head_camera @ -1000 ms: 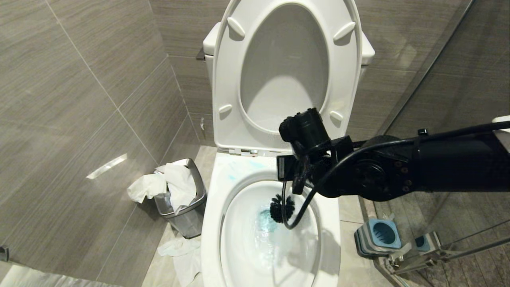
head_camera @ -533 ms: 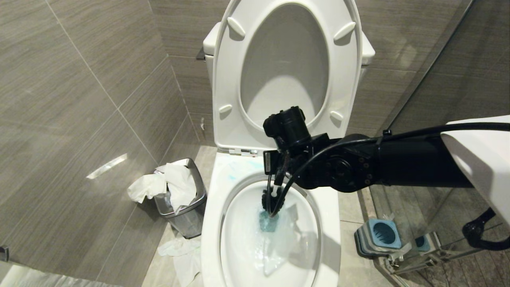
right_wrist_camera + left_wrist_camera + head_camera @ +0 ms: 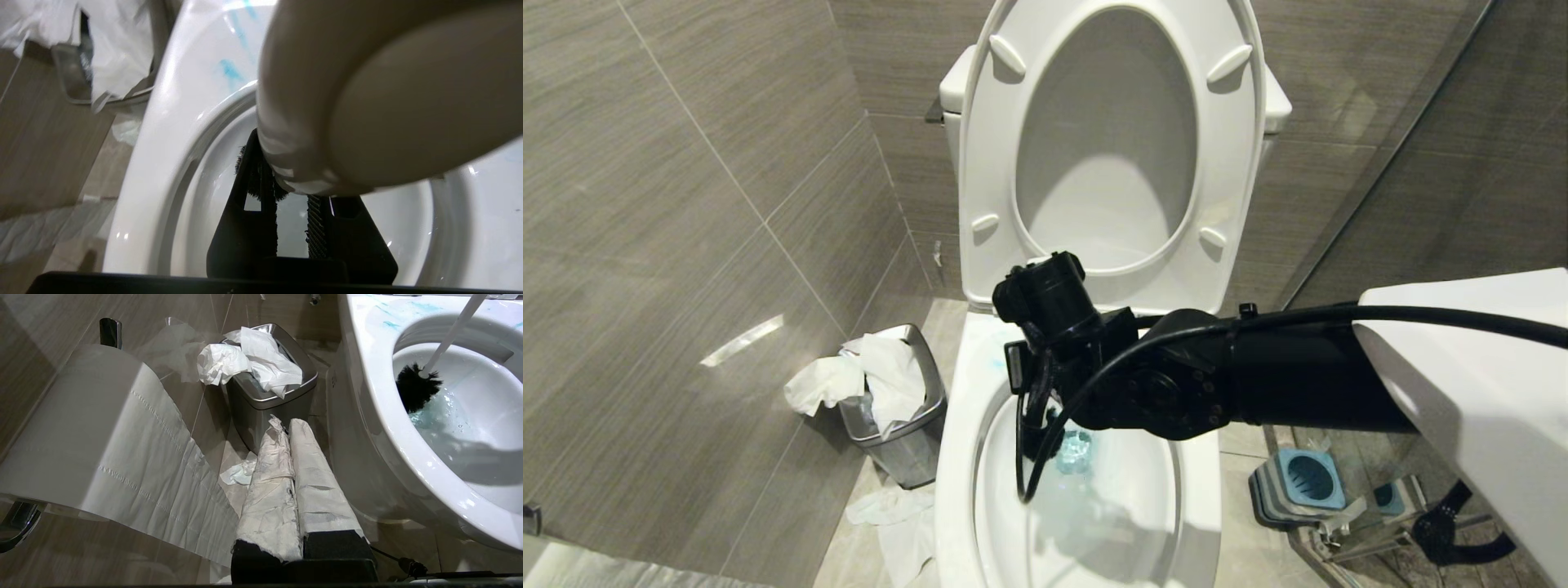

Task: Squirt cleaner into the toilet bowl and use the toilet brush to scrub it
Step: Scrub the toilet bowl

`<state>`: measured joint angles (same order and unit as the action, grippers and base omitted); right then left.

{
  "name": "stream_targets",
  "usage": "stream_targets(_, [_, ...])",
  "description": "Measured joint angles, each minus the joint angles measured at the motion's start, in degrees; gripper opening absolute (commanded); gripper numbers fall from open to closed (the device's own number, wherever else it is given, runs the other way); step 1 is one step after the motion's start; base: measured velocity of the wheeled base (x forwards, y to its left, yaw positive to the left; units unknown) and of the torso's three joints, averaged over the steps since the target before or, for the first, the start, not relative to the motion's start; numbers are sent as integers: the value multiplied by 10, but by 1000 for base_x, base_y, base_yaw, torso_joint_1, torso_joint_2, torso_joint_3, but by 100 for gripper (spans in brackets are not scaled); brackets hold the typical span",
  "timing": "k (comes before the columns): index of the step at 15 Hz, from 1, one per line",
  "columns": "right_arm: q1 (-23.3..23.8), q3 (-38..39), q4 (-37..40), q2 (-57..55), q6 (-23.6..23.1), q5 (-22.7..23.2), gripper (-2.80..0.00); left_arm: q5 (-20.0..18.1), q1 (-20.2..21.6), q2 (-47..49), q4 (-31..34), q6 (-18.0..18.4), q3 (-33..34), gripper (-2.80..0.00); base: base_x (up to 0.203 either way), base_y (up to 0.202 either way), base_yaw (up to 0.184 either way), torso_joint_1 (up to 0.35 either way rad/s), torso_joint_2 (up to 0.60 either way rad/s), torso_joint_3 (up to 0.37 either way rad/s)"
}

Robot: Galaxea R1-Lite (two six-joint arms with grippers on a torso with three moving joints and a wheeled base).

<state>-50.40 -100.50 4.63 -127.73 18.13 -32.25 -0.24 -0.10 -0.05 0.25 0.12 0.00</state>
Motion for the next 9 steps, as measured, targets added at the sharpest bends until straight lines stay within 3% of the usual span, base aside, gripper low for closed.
stream_targets(3, [-29, 42, 0, 20, 4, 1, -280, 0, 0, 0, 0, 0, 0, -280, 0, 0, 0, 0, 0, 0])
stream_targets(9, [-45, 201, -3, 125, 26, 3, -280, 0, 0, 0, 0, 0, 0, -280, 0, 0, 0, 0, 0, 0])
